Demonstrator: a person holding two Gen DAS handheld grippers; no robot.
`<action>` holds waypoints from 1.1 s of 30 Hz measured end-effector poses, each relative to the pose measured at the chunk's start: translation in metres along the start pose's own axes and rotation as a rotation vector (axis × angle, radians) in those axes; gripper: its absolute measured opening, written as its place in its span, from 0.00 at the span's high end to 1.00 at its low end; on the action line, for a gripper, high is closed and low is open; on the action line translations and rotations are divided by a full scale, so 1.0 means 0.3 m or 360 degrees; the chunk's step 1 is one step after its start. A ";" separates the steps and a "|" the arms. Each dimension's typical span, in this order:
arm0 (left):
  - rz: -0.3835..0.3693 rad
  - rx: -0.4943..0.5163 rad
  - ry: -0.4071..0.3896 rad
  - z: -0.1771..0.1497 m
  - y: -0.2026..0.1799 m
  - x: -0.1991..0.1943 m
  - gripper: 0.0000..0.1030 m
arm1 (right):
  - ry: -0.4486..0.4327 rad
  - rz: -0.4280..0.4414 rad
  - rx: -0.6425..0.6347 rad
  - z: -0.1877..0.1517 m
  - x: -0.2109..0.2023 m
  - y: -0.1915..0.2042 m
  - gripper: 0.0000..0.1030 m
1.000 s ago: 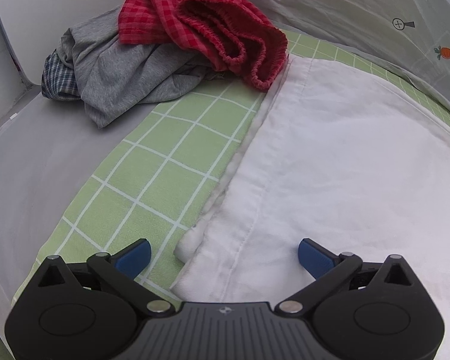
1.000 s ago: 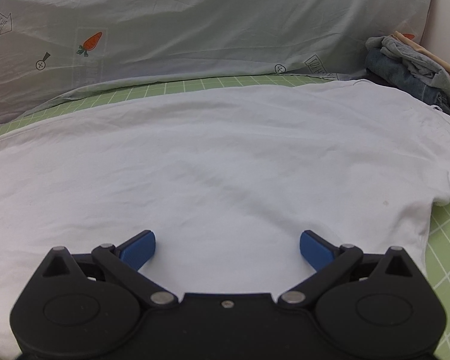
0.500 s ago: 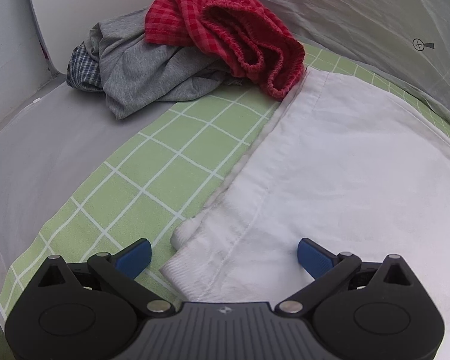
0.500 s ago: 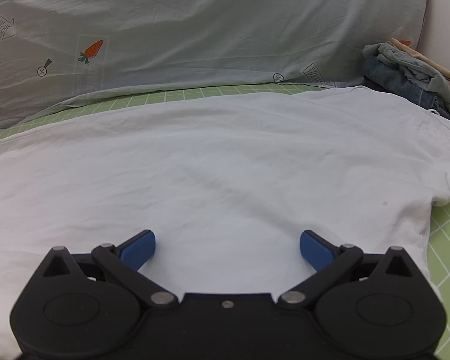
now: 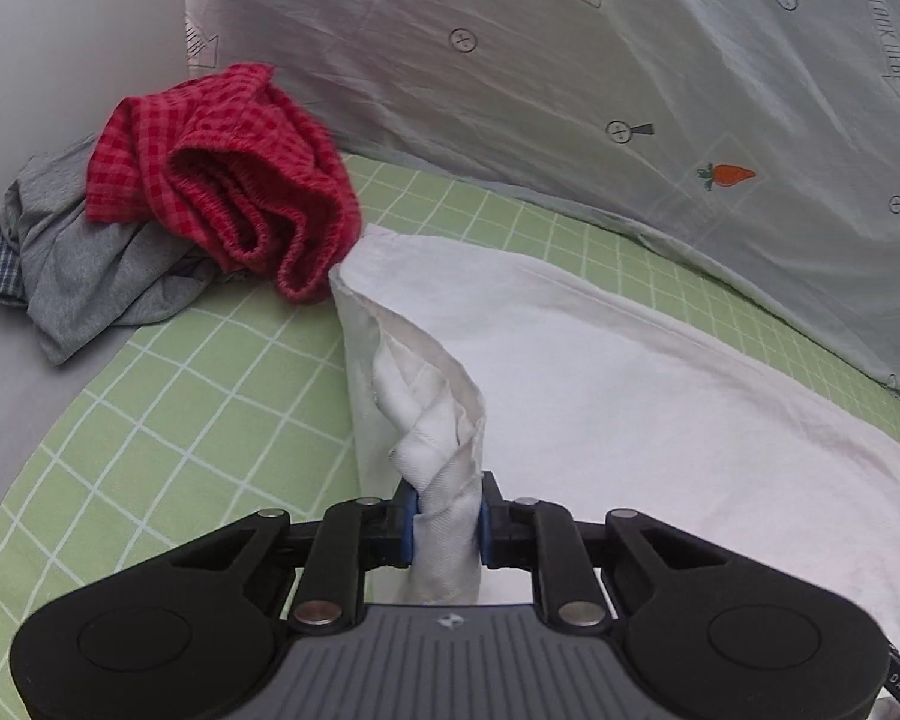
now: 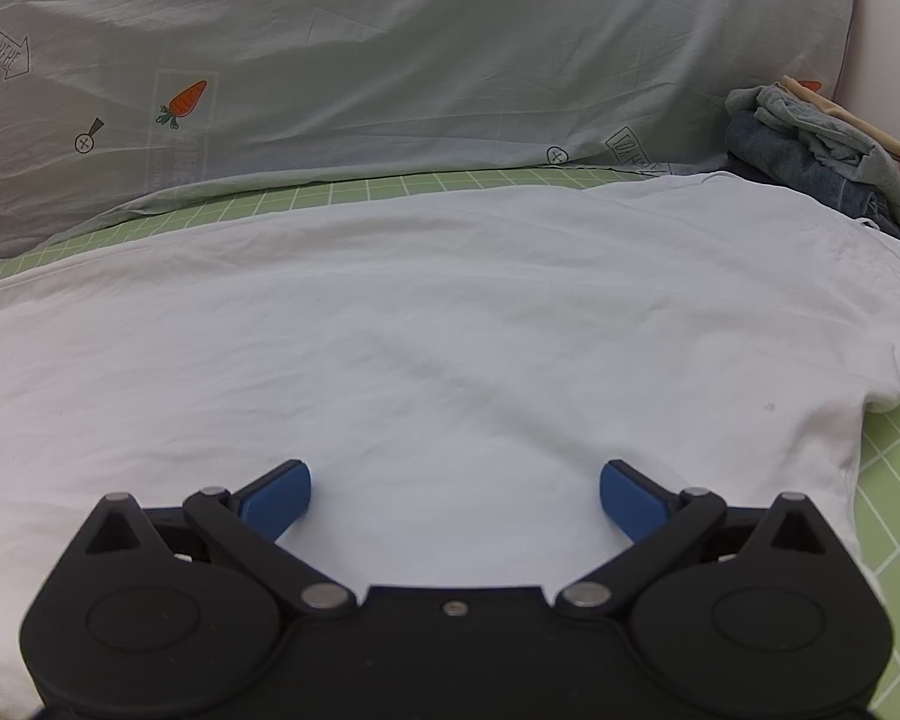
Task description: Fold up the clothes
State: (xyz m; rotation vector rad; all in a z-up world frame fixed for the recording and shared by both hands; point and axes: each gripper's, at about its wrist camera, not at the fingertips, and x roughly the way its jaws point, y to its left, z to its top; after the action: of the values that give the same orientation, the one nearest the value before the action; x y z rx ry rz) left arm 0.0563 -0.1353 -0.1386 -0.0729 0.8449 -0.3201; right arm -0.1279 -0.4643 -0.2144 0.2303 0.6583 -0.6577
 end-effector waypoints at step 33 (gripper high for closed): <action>0.0155 0.0279 0.0287 -0.012 -0.075 0.129 0.08 | 0.0302 0.0656 -0.0076 0.190 0.027 0.343 0.00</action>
State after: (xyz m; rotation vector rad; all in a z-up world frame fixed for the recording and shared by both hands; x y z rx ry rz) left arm 0.0720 -0.1683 -0.1647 0.1619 0.9920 -0.3107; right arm -0.0300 -0.4111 -0.1757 0.3754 0.7791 -0.2257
